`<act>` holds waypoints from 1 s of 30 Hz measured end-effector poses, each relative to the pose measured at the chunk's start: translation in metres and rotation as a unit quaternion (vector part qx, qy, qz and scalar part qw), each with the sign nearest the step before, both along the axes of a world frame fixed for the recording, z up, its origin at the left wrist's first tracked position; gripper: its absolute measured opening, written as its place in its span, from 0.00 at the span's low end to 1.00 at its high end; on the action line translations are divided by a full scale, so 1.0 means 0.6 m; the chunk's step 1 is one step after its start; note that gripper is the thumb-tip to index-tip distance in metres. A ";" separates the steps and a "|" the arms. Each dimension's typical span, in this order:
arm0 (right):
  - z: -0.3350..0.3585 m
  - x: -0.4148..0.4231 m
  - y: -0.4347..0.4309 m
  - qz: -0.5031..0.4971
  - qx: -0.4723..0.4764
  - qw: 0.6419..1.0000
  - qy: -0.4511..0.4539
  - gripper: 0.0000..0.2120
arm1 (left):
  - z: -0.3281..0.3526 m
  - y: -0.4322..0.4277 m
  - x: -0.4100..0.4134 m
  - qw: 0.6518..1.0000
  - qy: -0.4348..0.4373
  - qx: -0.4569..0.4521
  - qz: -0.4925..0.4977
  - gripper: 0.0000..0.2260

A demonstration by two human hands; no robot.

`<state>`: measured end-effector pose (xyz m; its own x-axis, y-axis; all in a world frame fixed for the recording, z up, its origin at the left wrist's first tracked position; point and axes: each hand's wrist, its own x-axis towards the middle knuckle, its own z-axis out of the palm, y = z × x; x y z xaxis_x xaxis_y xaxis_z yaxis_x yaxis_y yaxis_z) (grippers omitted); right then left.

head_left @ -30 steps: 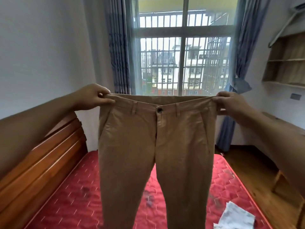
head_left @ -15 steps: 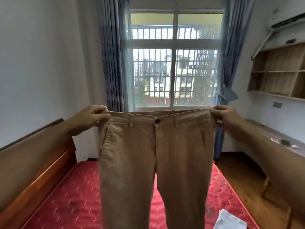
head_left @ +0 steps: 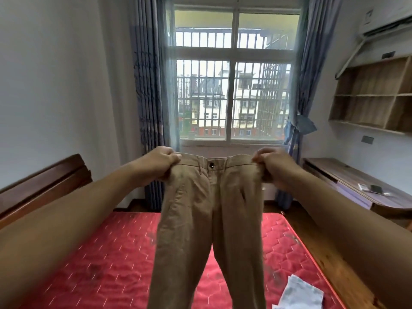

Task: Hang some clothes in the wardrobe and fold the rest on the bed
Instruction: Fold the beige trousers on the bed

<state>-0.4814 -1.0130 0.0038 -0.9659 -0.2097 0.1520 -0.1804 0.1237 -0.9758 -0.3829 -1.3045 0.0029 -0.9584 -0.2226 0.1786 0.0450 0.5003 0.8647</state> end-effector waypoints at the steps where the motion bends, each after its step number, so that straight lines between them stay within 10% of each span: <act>1: 0.005 0.022 -0.022 0.061 0.004 0.998 -0.020 0.14 | 0.002 0.029 0.001 1.000 -0.003 -0.015 -0.022 0.11; 14: 0.004 0.097 -0.066 0.198 0.062 0.978 -0.007 0.10 | -0.028 0.143 0.038 0.963 0.046 -0.264 -0.032 0.33; 19: -0.016 0.086 -0.059 0.183 0.134 0.965 0.131 0.03 | -0.060 0.151 0.023 0.975 0.073 -0.210 -0.022 0.15; 24: -0.037 0.008 0.014 0.087 0.489 0.827 0.263 0.17 | -0.058 0.137 0.032 0.992 0.096 -0.076 -0.044 0.17; 30: -0.020 -0.030 0.078 0.235 0.377 0.878 0.180 0.21 | -0.030 0.122 0.053 0.993 0.109 -0.041 -0.025 0.27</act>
